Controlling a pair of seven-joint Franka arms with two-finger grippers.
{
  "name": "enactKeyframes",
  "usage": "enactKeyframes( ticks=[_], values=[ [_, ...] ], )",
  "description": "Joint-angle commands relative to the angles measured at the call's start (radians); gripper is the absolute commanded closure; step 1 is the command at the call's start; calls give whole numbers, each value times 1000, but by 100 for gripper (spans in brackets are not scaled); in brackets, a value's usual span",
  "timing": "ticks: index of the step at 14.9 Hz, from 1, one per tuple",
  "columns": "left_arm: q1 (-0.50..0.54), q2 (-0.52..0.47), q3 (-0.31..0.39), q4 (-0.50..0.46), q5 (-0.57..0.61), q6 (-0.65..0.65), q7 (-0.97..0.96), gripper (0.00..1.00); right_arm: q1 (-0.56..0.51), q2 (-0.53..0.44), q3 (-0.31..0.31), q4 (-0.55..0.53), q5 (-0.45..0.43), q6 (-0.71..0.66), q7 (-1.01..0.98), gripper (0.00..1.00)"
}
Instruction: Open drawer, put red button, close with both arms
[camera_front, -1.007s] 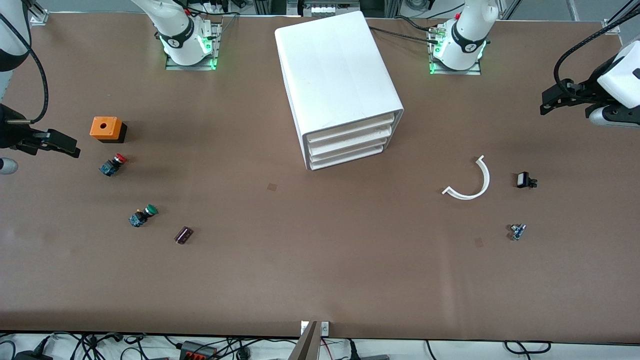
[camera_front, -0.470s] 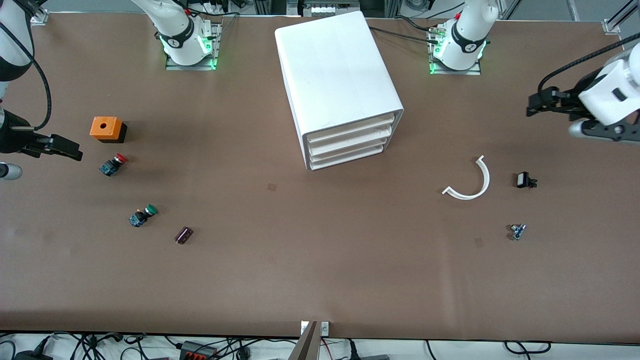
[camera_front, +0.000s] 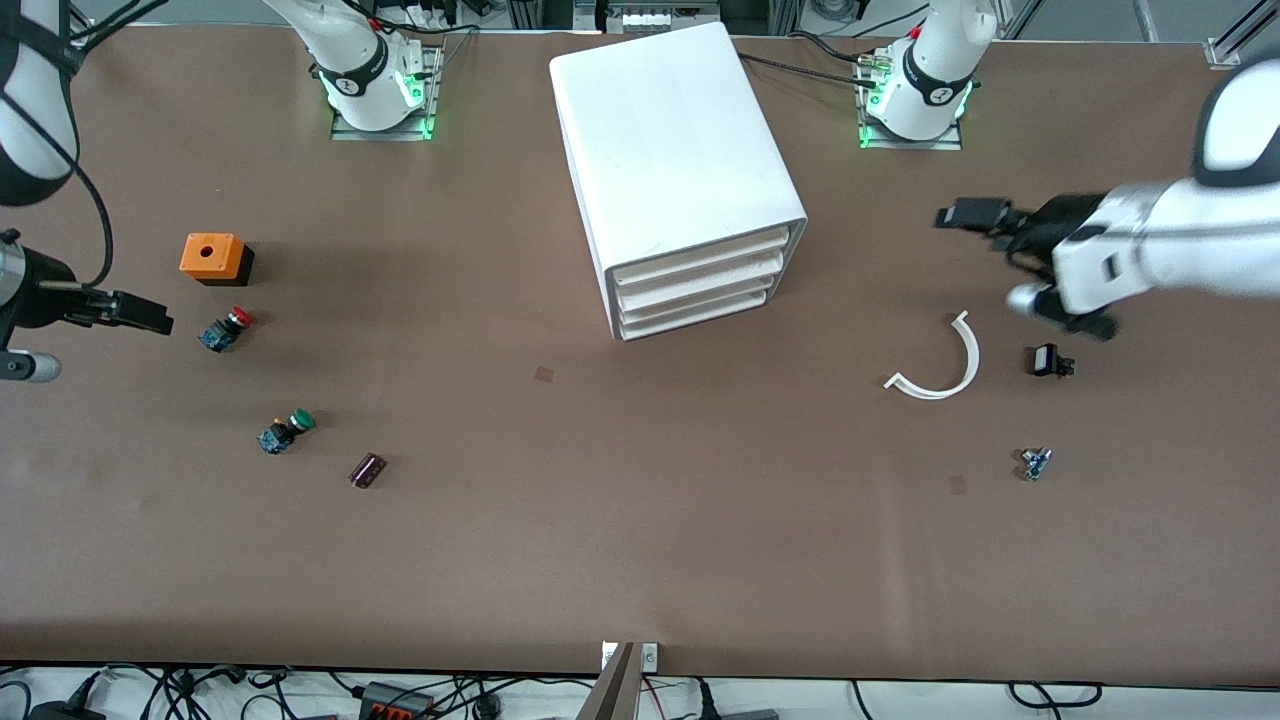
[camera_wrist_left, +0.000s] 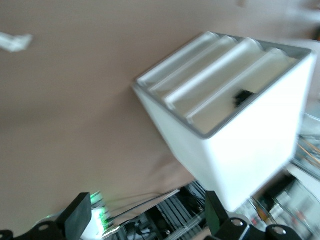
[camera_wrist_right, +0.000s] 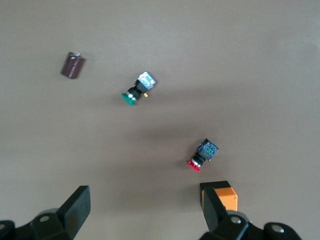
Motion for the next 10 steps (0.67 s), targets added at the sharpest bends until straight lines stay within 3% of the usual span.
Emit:
enactKeyframes(
  ticks=[1,3,6,10],
  values=[
    [0,161,5,25,-160,21,247,0,-36,56,5,8,-13,30,11,0],
    [-29,218,3,-20,-261,118,397,0,-82,72,5,-11,-6,31,11,0],
    [-98,262,3,-123,-401,296,477,0,-96,70,4,-66,-4,39,28,0],
    [-146,309,-2,-241,-629,382,770,0,-179,72,5,-191,3,134,40,0]
  ],
)
